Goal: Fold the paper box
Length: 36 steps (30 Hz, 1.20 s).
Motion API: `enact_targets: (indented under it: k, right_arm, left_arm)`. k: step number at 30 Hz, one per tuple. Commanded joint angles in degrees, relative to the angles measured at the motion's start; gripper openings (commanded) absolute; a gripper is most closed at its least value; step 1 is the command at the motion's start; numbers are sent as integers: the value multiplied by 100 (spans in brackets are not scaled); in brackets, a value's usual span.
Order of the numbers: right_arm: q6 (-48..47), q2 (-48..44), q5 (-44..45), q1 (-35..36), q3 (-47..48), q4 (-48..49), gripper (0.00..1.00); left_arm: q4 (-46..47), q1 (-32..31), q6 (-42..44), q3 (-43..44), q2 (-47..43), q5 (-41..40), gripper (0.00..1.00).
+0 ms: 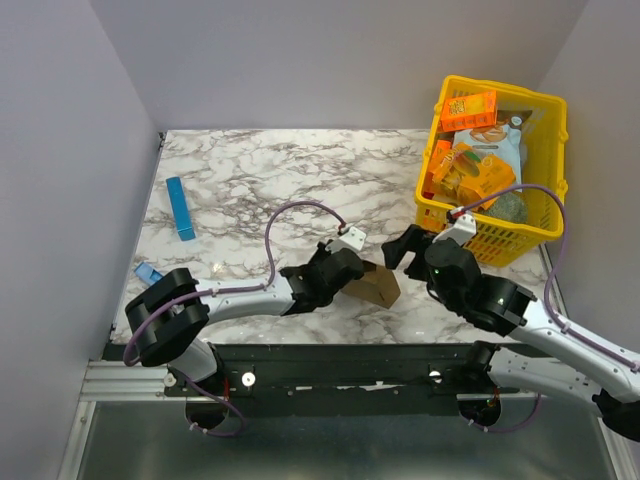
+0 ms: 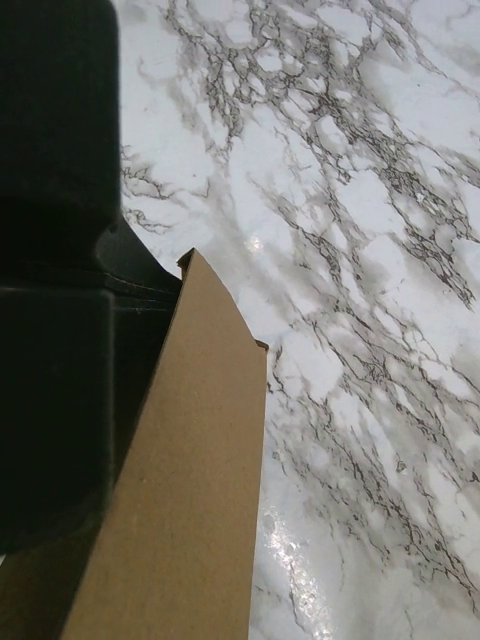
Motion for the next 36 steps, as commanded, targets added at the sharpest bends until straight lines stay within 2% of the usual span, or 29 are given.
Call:
enact_targets:
  k: [1,8,10,15,17,24,29,32,36]
  right_arm:
    - [1692,197,-168,19,-141,-154,98]
    - [2714,-181,-292,19,-862,-118,100]
    - [3073,-225,-318,19,-1142,-267,100]
    - [3365,-348,-450,28,-1522,-233,99]
    - [3392,-392,-406,19,-1583,-242,100]
    - [3664,-699,15,27,-1864,-531,100]
    - [3779,-867,279,19,-2049,-610,99]
    - [3857,-911,419,19,-2093,-821,98]
    - [3937,-998,517,27,-2207,-953,99]
  left_arm:
    - [-552,-132,26,-4,82,-368,0]
    - [-614,-423,-61,75,337,-966,1]
    - [-719,-458,-140,198,399,-975,16]
    - [-869,-563,-343,339,303,-879,41]
    - [-895,-590,-343,365,232,-852,46]
    - [-1044,-722,-352,453,22,-799,77]
    - [-1158,-836,-395,295,-426,-501,90]
    - [-1150,-836,-334,85,-865,-54,99]
    - [-922,-836,-176,-407,-1463,447,99]
